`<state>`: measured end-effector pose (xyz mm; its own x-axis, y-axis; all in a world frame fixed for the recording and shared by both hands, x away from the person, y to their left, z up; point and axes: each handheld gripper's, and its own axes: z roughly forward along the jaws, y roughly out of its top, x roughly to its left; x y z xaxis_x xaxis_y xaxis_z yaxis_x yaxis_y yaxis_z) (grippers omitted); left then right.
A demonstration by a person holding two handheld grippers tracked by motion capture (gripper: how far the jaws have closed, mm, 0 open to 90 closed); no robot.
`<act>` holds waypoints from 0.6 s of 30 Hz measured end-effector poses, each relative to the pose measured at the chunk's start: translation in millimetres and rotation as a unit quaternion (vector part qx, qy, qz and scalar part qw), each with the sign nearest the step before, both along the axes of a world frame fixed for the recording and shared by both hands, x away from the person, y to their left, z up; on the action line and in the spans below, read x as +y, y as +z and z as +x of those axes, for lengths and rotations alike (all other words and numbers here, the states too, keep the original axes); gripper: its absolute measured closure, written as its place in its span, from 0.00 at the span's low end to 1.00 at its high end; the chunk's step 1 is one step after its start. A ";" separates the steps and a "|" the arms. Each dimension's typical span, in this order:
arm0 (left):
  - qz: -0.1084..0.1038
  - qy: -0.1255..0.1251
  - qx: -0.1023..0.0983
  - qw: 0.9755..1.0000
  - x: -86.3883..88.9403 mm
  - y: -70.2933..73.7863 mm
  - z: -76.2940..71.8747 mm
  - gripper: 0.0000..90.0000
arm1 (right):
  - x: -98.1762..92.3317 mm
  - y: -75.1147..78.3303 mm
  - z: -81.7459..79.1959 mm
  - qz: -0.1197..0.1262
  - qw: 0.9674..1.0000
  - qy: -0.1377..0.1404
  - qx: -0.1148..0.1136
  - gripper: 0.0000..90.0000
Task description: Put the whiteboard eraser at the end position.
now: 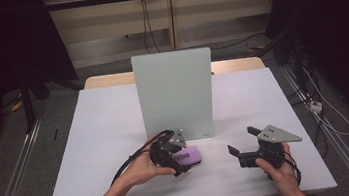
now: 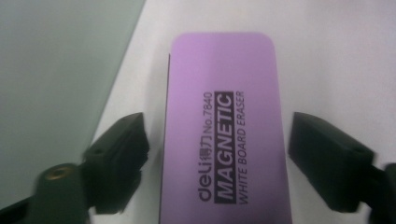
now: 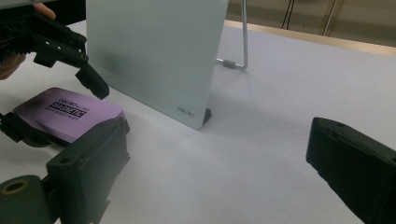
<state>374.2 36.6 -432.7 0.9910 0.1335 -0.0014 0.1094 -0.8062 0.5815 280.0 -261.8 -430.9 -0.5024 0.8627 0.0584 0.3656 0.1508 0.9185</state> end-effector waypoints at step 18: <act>-0.071 0.057 -0.031 0.995 16.1 18.0 -4.2 0.07 | 0.7 0.8 -1.5 -0.003 1.000 -0.007 0.000 0.06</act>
<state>370.0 52.7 -414.8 0.9684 0.2474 0.0322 0.1555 -0.6994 0.6976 278.5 -261.1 -430.1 -0.4904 0.8698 0.0533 0.3678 0.1512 0.9175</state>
